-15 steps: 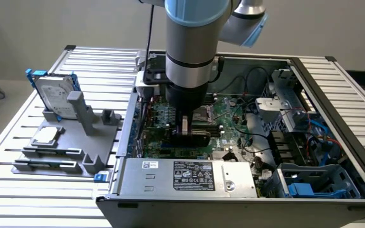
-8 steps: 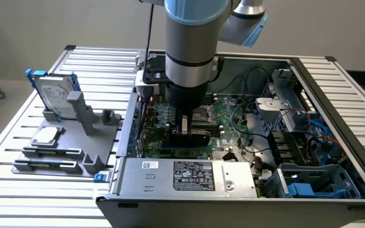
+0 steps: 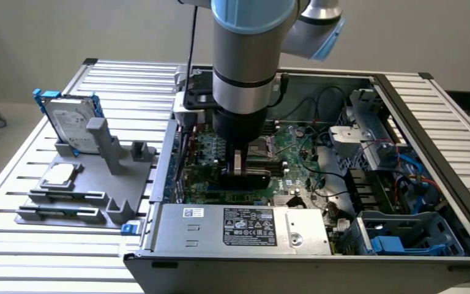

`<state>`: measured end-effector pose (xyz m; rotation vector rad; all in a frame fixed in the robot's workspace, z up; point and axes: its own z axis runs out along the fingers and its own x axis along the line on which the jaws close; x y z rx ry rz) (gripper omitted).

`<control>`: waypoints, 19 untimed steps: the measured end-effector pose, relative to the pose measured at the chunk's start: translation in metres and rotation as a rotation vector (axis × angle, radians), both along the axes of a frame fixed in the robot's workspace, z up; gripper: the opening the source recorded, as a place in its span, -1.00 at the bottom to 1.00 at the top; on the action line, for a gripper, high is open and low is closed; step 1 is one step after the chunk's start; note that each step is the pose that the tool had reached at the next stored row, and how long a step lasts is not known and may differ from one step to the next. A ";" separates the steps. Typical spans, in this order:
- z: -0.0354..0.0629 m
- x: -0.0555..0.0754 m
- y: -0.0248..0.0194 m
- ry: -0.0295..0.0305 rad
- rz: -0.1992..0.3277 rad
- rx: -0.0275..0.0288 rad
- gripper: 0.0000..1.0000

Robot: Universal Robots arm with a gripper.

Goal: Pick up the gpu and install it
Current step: 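Insert the gpu into the slot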

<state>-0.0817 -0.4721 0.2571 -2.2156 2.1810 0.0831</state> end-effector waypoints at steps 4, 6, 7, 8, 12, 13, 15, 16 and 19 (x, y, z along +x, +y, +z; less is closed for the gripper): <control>0.0000 0.000 -0.0004 0.0014 0.001 0.0005 -0.48; 0.0005 0.000 -0.0005 0.0029 0.001 0.0020 -0.48; 0.0012 0.000 -0.0005 0.0037 0.001 0.0030 -0.46; 0.0024 0.000 -0.0005 0.0047 0.001 0.0042 -0.34; 0.0090 0.000 -0.0005 0.0094 0.001 0.0069 -0.07; 0.0110 0.000 -0.0005 0.0108 0.001 0.0071 -0.07; 0.0172 0.001 -0.0005 0.0127 0.001 0.0077 -0.07; 0.0207 0.001 -0.0005 0.0135 0.001 0.0079 -0.07; 0.0314 0.001 -0.0005 0.0148 0.001 0.0079 -0.07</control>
